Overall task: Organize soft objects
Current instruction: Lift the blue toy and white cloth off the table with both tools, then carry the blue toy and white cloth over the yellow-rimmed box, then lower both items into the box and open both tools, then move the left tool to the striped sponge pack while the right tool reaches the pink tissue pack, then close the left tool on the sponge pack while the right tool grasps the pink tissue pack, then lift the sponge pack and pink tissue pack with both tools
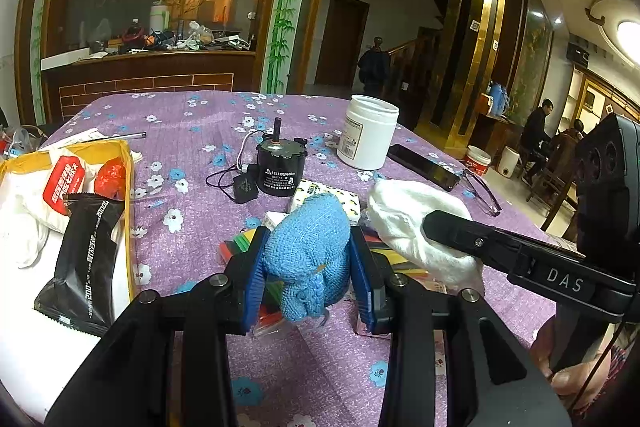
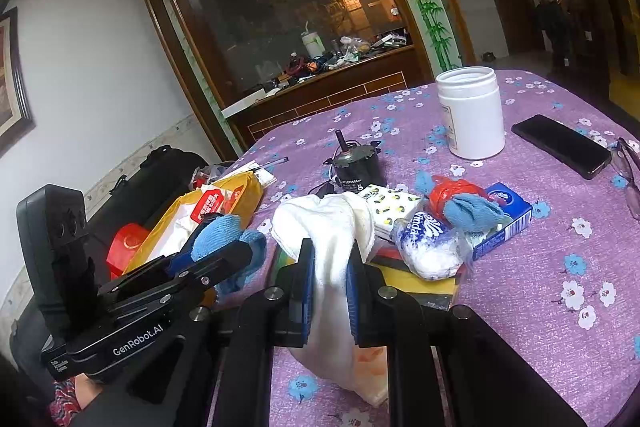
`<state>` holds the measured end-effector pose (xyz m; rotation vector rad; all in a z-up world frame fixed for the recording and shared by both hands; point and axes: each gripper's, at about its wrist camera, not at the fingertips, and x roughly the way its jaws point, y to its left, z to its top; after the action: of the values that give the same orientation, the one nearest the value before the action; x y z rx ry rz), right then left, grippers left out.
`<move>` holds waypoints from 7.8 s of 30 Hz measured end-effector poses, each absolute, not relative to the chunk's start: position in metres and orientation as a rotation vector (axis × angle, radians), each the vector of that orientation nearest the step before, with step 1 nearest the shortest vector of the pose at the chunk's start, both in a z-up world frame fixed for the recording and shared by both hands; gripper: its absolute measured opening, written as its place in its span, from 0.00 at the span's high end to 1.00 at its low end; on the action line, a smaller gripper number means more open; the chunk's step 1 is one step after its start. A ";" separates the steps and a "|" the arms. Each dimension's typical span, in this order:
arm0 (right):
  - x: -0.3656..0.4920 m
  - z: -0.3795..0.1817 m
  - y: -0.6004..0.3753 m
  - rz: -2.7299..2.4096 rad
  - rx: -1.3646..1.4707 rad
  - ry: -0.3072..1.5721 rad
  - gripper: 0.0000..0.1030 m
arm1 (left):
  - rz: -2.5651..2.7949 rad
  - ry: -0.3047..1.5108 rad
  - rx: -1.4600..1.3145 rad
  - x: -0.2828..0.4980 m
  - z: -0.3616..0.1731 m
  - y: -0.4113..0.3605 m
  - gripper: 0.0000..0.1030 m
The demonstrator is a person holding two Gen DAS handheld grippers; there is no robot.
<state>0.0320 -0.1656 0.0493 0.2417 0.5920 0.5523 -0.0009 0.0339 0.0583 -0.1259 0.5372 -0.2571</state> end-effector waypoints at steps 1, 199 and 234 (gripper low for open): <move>0.034 0.049 -0.166 0.552 0.241 0.593 0.86 | -0.256 0.537 -0.126 -0.001 0.058 0.034 0.66; 0.044 -0.006 -0.166 0.667 0.369 1.027 0.39 | -0.101 0.687 -0.253 0.053 0.059 0.045 0.57; 0.101 0.049 -0.136 0.472 0.113 0.684 0.47 | -0.058 0.671 -0.164 0.053 0.051 0.031 0.57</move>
<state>0.1009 -0.1355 0.0493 0.1125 0.6842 0.4716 0.0527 0.0313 0.0510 -0.1638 0.6710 -0.0576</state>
